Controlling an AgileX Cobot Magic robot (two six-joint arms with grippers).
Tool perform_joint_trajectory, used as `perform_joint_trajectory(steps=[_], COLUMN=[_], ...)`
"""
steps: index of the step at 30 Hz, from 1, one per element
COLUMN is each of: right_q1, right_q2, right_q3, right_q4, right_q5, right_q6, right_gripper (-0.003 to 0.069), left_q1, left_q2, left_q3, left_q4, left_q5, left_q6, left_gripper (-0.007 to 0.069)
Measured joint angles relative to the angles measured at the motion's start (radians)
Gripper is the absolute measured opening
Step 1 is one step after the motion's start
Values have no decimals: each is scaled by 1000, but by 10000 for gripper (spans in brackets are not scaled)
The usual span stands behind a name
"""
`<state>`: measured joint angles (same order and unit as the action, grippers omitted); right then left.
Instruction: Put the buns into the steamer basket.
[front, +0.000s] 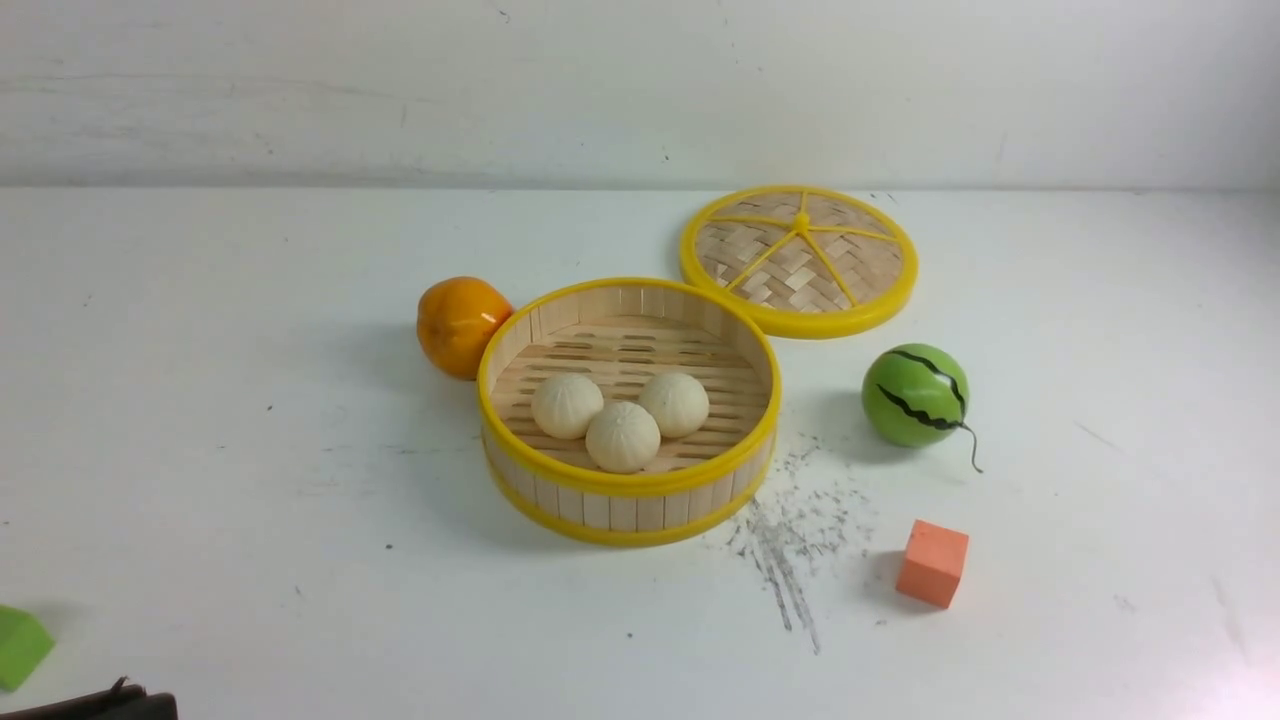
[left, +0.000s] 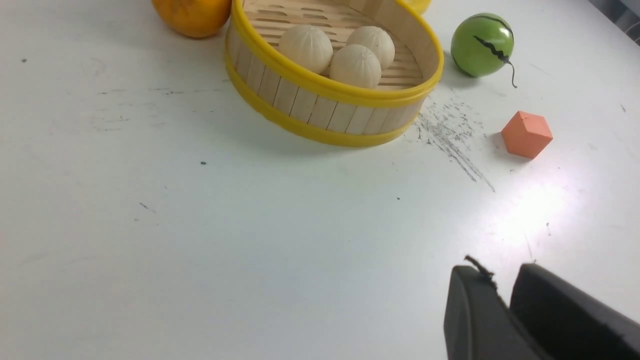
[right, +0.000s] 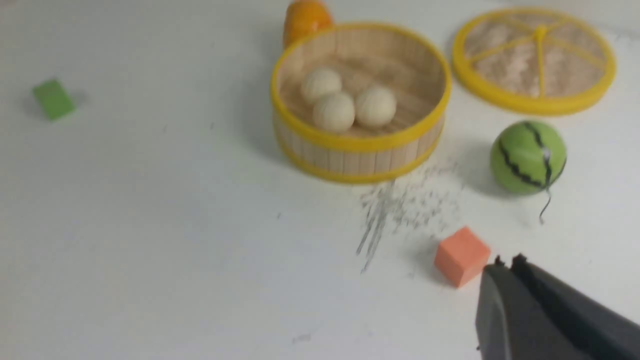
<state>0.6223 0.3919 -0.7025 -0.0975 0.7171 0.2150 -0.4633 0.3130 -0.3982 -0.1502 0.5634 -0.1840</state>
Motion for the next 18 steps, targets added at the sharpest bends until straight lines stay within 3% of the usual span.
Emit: perform_joint_trajectory(steps=[4, 6, 7, 11, 16, 18], right_q1=[-119, -243, -243, -462, -634, -661], right_q2=[-117, -200, -207, -355, -402, -402], right_q3=[185, 304, 313, 510, 675, 705], right_q4=[-39, 6, 11, 103, 134, 141], right_q5=[-180, -256, -256, -337, -389, -391], right_q6=[105, 130, 130, 68, -31, -40], right_gripper=[-2, -2, -2, -2, -2, -2], left_q1=[0, 0, 0, 0, 0, 0], left_q2=[0, 0, 0, 0, 0, 0], left_q3=[0, 0, 0, 0, 0, 0], left_q4=[0, 0, 0, 0, 0, 1], left_q5=[0, 0, 0, 0, 1, 1], left_q6=[0, 0, 0, 0, 0, 0], left_gripper=[111, 113, 113, 120, 125, 125])
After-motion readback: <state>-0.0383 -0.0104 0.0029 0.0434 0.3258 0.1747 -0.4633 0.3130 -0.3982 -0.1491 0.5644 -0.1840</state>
